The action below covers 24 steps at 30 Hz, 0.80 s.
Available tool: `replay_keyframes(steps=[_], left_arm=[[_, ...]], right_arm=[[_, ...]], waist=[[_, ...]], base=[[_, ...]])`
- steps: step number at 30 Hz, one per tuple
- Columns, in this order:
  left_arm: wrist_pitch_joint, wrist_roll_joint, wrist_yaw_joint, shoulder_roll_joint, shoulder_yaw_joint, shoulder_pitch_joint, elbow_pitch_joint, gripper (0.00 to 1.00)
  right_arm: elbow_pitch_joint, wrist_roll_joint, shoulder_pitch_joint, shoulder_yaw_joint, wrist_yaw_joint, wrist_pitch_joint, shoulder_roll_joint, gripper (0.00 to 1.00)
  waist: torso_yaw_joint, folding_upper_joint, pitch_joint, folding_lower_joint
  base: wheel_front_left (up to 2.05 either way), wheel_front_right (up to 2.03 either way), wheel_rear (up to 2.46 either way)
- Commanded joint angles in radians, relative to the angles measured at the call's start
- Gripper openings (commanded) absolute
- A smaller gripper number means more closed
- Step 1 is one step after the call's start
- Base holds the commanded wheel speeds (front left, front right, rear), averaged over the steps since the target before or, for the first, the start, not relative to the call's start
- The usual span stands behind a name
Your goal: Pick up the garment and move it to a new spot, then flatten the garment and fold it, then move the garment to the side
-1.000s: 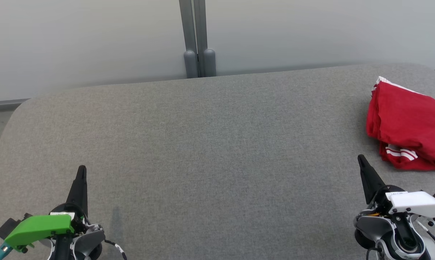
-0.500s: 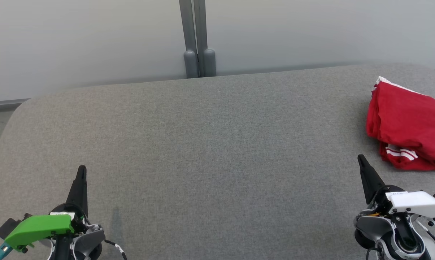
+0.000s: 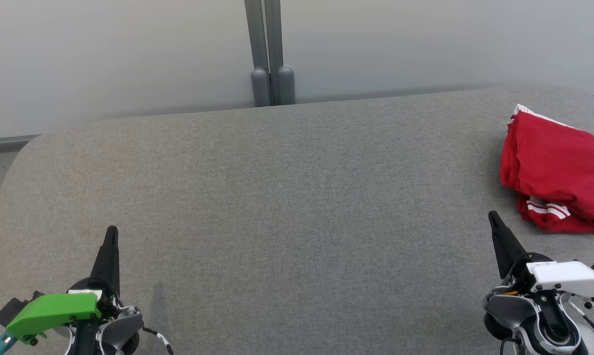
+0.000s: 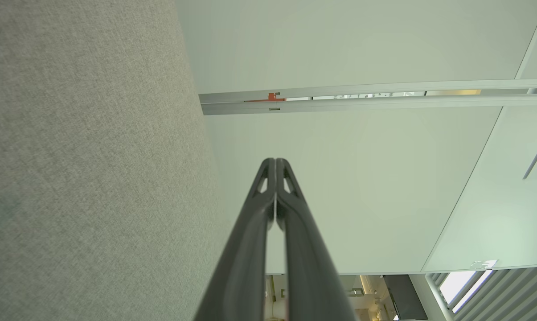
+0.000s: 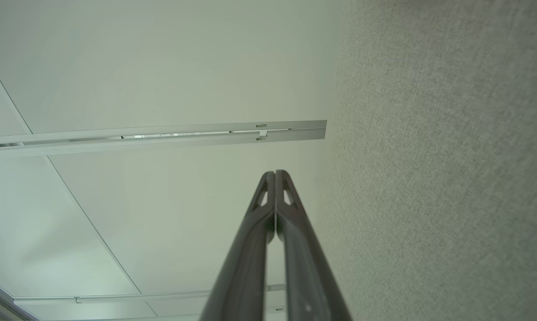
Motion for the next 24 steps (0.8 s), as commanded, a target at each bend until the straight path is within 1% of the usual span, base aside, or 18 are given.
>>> replay_keyframes(steps=[1, 24], left_arm=[[0.004, 0.007, -0.003, 0.001, 0.003, -0.013, -0.001, 0.00], [0.004, 0.007, -0.003, 0.001, 0.003, -0.013, -0.001, 0.00]], right_arm=[[0.001, 0.007, -0.006, -0.001, 0.001, 0.003, -0.004, 0.00], [0.001, 0.007, -0.006, -0.001, 0.001, 0.003, -0.004, 0.00]], waist=[[0.000, 0.0000, 0.000, 0.0000], [0.000, 0.0000, 0.000, 0.0000]], base=[[0.00, 0.00, 0.00], [0.00, 0.00, 0.00]])
